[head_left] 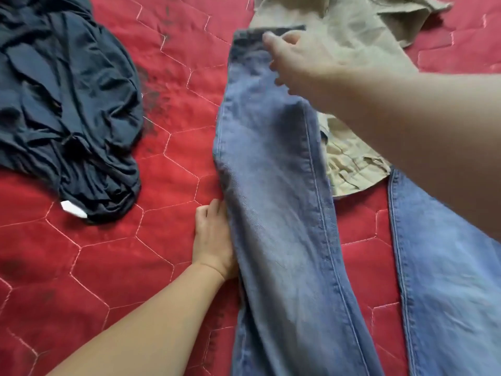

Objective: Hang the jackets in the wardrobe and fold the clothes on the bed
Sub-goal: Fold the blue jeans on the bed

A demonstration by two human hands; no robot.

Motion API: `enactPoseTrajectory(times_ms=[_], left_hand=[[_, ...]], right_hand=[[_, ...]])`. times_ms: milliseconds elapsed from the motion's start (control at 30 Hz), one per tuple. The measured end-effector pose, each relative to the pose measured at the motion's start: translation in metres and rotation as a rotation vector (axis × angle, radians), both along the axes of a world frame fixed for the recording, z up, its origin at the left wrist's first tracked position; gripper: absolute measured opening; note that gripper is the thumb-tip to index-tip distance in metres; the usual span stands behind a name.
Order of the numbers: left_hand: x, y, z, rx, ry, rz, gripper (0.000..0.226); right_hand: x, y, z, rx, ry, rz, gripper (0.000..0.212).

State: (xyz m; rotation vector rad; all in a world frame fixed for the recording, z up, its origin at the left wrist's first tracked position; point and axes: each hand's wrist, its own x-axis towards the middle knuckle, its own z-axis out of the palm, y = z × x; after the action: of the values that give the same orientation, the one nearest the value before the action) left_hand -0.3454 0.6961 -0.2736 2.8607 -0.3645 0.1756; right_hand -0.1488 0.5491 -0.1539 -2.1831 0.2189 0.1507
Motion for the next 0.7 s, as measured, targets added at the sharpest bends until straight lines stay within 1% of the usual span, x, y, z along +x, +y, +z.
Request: enactPoseTrajectory(times_ms=[33, 67, 100, 133, 167, 233, 267, 300, 367, 433, 467, 500, 533, 600, 667, 700], left_hand=[[0.0, 0.0, 0.0, 0.006, -0.037, -0.003, 0.024], [-0.001, -0.001, 0.0, -0.061, -0.085, -0.018, 0.021], [-0.002, -0.001, -0.001, -0.161, -0.143, -0.043, 0.014], [-0.002, -0.001, -0.002, -0.242, -0.172, -0.059, 0.008], [-0.003, -0.001, -0.003, -0.27, -0.174, -0.068, 0.007], [-0.003, 0.002, -0.007, -0.254, -0.176, -0.085, 0.011], [-0.003, 0.002, -0.006, -0.247, -0.174, -0.086, 0.015], [-0.004, 0.002, -0.005, -0.252, -0.173, -0.08, 0.014], [-0.006, 0.0, 0.003, -0.271, -0.171, -0.081, 0.006], [-0.006, -0.002, 0.009, -0.311, -0.087, -0.055, 0.005], [-0.007, 0.0, 0.012, -0.354, -0.004, -0.011, 0.011], [-0.01, 0.002, 0.014, -0.432, 0.095, 0.042, 0.02], [-0.017, 0.003, 0.018, -0.549, 0.197, 0.117, 0.029], [-0.044, 0.002, 0.027, -0.788, 0.391, 0.253, 0.048], [-0.075, 0.002, 0.03, -0.9, 0.541, 0.307, 0.06], [-0.088, 0.005, 0.028, -0.905, 0.61, 0.312, 0.058]], right_hand=[[-0.009, -0.007, -0.006, -0.05, -0.02, 0.018, 0.02], [-0.02, -0.017, -0.012, -0.134, -0.059, 0.024, 0.016], [-0.033, -0.029, -0.019, -0.235, -0.093, 0.017, 0.019], [-0.047, -0.042, -0.026, -0.314, -0.111, -0.007, 0.029], [-0.063, -0.053, -0.033, -0.356, -0.096, -0.048, 0.038], [-0.092, -0.067, -0.047, -0.354, 0.044, -0.122, 0.049], [-0.105, -0.07, -0.055, -0.336, 0.112, -0.128, 0.05], [-0.118, -0.071, -0.06, -0.328, 0.138, -0.124, 0.05], [-0.144, -0.07, -0.063, -0.339, 0.095, -0.102, 0.05], [-0.17, -0.071, -0.064, -0.372, 0.015, -0.06, 0.048], [-0.185, -0.072, -0.065, -0.378, 0.005, -0.039, 0.048], [-0.2, -0.072, -0.07, -0.386, 0.024, -0.021, 0.048], [-0.216, -0.072, -0.074, -0.405, 0.057, 0.001, 0.049], [-0.244, -0.07, -0.083, -0.415, 0.098, 0.021, 0.058], [-0.259, -0.07, -0.088, -0.327, 0.078, -0.048, 0.055], [-0.262, -0.071, -0.088, -0.282, 0.065, -0.103, 0.051]])
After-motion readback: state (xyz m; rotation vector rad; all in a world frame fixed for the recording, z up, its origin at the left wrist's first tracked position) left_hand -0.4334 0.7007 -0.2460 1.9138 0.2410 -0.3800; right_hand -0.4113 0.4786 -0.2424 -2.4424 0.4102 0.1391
